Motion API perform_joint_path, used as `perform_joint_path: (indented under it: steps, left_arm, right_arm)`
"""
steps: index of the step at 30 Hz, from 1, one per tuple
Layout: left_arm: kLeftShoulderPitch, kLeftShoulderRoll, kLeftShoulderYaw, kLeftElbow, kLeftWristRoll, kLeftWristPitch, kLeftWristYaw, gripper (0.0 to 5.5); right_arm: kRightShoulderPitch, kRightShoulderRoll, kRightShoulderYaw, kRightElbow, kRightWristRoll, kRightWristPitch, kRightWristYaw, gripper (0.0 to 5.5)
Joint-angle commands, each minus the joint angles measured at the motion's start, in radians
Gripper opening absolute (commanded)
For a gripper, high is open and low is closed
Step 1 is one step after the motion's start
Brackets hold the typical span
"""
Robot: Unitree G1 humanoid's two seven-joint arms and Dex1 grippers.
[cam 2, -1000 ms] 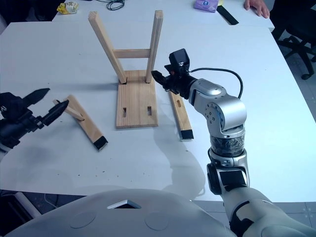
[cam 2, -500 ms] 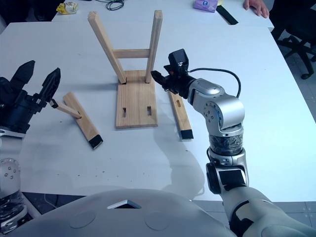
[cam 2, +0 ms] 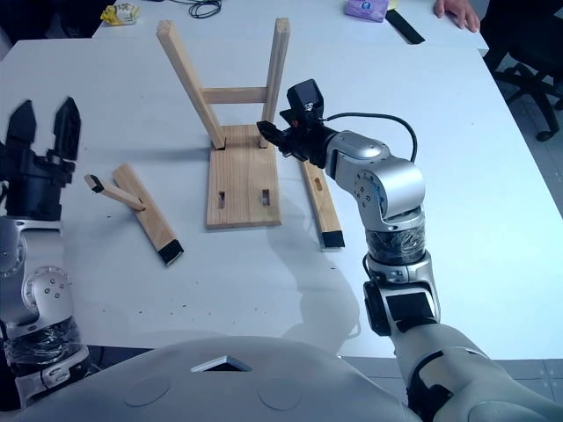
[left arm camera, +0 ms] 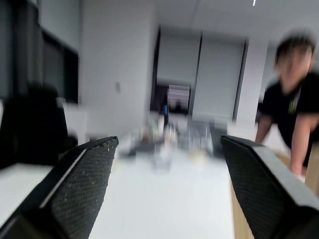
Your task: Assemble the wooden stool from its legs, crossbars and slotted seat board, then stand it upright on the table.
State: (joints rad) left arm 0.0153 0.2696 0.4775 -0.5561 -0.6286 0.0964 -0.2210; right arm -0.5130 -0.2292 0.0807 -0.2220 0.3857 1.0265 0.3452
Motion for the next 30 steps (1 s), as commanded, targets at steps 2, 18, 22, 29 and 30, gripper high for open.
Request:
perform_joint_path:
  steps: [2,18,22,29,30]
  left_arm:
    - [-0.144,0.104,0.079,-0.156,0.001,0.032,0.147,3.82]
    - [0.087,-0.083,-0.259,0.344,0.259,0.024,0.106,3.82]
    - [0.011,-0.086,-0.171,0.188,0.182,-0.036,0.148,3.82]
    - [-0.112,0.003,0.014,-0.056,-0.022,0.013,0.241,3.82]
    - [-0.121,0.017,0.036,-0.072,-0.045,0.031,0.260,3.82]
  right_arm:
    - [-0.022,-0.015,0.011,0.002,-0.001,0.004,0.015,2.85]
    - [-0.069,0.000,0.006,0.033,0.003,0.006,0.016,2.85]
    - [-0.063,0.006,-0.003,0.026,0.006,0.008,0.010,2.85]
    - [-0.048,0.007,0.002,0.005,0.012,0.008,0.017,2.85]
    - [-0.047,0.002,0.010,0.003,0.013,0.010,0.025,2.85]
